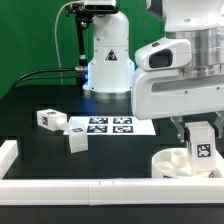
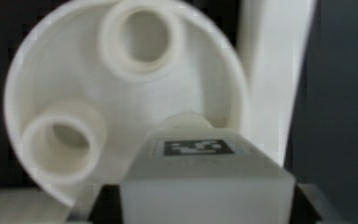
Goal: Assemble stool
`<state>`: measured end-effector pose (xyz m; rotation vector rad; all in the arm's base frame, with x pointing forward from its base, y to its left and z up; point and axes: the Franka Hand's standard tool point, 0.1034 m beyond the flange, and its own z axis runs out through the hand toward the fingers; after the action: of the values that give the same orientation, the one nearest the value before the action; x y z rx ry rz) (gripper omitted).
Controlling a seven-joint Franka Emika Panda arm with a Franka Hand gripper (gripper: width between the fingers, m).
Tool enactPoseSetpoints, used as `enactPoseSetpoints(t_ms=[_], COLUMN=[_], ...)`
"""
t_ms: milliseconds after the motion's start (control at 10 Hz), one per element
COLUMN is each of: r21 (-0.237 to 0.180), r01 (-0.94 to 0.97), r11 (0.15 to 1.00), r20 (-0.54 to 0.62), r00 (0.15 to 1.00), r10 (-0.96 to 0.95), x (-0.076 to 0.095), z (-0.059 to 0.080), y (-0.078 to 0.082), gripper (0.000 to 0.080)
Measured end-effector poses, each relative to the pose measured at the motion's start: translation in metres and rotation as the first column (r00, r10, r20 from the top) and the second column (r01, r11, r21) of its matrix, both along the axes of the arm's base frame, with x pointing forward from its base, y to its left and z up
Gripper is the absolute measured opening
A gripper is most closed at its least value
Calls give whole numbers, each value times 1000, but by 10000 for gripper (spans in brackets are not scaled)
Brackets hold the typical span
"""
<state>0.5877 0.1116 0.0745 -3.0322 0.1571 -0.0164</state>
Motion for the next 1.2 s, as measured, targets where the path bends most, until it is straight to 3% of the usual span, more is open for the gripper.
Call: enactPoseSetpoints(t_ms=[500,600,700,900,1100,1200], r21=[17,18,0,-31,-36,-42], r01=[359,509,678,914,981,988], r11=[933,860,735,405,189,148], r20=[-31,-60,-98,-148,-184,-189], r00=[933,859,732,396,180,138], r10=[-358,-508,-674,-906,-966,-972], x=[0,1,1,3,7,6], z=[-1,0,2,1,2,2], y=[2,4,7,11,10,11], gripper=[333,334,334,334,334,334])
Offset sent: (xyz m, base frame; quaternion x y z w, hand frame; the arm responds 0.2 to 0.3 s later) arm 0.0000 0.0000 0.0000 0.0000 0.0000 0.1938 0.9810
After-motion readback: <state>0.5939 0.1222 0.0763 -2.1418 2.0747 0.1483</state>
